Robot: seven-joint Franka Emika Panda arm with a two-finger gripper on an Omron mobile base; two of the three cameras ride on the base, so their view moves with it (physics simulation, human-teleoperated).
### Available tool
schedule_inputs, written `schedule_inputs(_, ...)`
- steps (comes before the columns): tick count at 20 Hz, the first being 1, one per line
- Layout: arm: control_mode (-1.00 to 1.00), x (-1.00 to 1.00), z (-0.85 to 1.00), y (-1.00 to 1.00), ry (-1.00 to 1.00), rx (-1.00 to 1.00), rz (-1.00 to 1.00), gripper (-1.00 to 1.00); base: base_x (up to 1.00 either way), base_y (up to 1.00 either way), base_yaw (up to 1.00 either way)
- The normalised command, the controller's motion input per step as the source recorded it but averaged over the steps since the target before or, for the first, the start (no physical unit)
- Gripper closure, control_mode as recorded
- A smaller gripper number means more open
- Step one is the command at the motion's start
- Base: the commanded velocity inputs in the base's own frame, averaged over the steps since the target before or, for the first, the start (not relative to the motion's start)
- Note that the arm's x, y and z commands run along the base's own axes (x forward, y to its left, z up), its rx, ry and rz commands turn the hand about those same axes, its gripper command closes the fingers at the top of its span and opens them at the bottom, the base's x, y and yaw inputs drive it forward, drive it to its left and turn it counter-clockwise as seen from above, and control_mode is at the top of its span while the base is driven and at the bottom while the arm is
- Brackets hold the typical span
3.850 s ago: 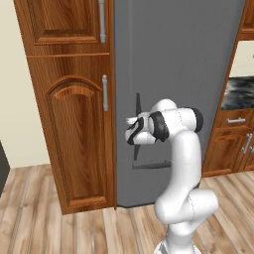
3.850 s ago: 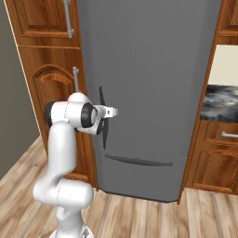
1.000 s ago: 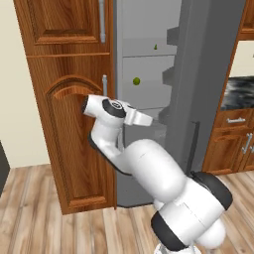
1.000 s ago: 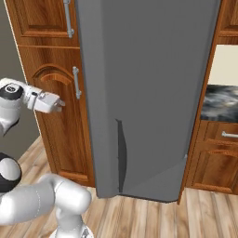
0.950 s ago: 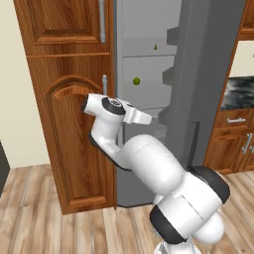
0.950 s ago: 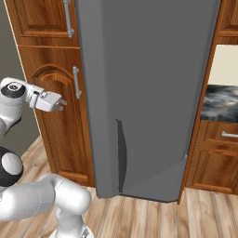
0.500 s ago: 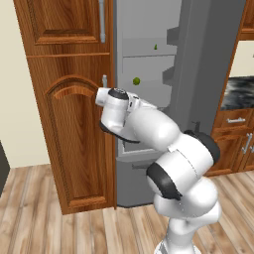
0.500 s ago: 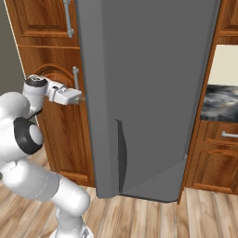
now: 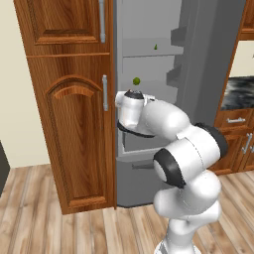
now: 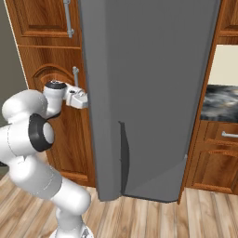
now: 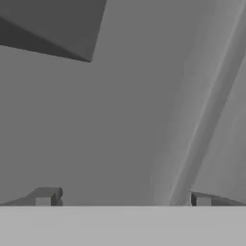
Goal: Take the lemon wedge from the fridge and place it on the plate with fish on the dining counter.
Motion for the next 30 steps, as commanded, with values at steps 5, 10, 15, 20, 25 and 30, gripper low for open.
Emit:
schedule_inputs(5,-1.0,-0.69,-0.04,-1.0,0.0,-0.01,-0.07,-1.0,0.0,0.0,0.0)
schedule_inputs(10,-1.0,-0.8,-0.04,-1.0,0.0,0.0,-0.1,-1.0,0.0,0.0,0.0)
schedule_inputs(15,-1.0,-0.72,0.0,-1.0,0.0,0.0,-0.11,-1.0,0.0,0.0,0.0)
schedule_inputs(20,-1.0,-0.71,0.0,-1.0,-0.02,0.0,-0.09,-1.0,0.0,0.0,0.0)
schedule_inputs(25,-1.0,-0.85,0.06,-1.0,-0.13,0.0,-0.07,-1.0,0.0,0.0,0.0)
schedule_inputs(30,-1.0,-0.68,0.23,0.05,-0.08,0.03,0.12,-1.0,0.0,0.0,0.0)
